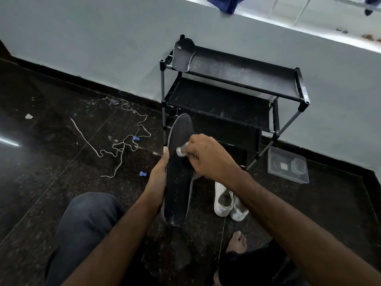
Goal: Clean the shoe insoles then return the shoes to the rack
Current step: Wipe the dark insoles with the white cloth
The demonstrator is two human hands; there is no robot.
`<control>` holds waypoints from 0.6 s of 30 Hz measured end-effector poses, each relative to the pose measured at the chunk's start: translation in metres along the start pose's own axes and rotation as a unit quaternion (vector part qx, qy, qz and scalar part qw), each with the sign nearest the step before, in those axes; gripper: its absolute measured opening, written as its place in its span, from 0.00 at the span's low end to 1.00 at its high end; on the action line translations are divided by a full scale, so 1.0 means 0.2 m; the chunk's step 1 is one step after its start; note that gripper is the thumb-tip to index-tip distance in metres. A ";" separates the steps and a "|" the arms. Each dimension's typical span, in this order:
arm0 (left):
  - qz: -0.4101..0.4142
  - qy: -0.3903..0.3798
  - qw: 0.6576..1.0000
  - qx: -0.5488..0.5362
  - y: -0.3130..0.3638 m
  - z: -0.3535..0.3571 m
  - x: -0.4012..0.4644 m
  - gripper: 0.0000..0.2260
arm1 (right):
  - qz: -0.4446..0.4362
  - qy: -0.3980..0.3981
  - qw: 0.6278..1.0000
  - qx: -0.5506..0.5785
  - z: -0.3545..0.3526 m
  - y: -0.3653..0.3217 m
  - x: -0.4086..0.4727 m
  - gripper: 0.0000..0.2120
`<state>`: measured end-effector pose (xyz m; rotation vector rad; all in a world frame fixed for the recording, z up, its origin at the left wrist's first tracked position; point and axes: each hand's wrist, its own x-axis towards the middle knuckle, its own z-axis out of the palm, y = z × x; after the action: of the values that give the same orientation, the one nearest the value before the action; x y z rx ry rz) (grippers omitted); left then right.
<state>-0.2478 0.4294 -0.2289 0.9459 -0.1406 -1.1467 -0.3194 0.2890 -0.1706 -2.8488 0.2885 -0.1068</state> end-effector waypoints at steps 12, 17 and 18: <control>0.024 0.030 0.999 0.004 -0.01 0.01 0.00 0.30 | 0.025 0.016 0.999 0.011 -0.06 -0.04 -0.06 0.09; 0.014 0.008 0.999 -0.030 0.00 0.00 -0.01 0.34 | 0.020 -0.309 0.950 0.042 -0.15 -0.12 -0.15 0.08; 0.012 0.005 0.999 -0.041 0.00 0.01 -0.01 0.34 | 0.022 -0.331 0.941 0.061 -0.20 -0.12 -0.16 0.06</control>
<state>-0.2487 0.4307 -0.2268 0.8739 -0.0961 -1.1176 -0.3505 0.3070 -0.1266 -2.5637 0.1878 0.7965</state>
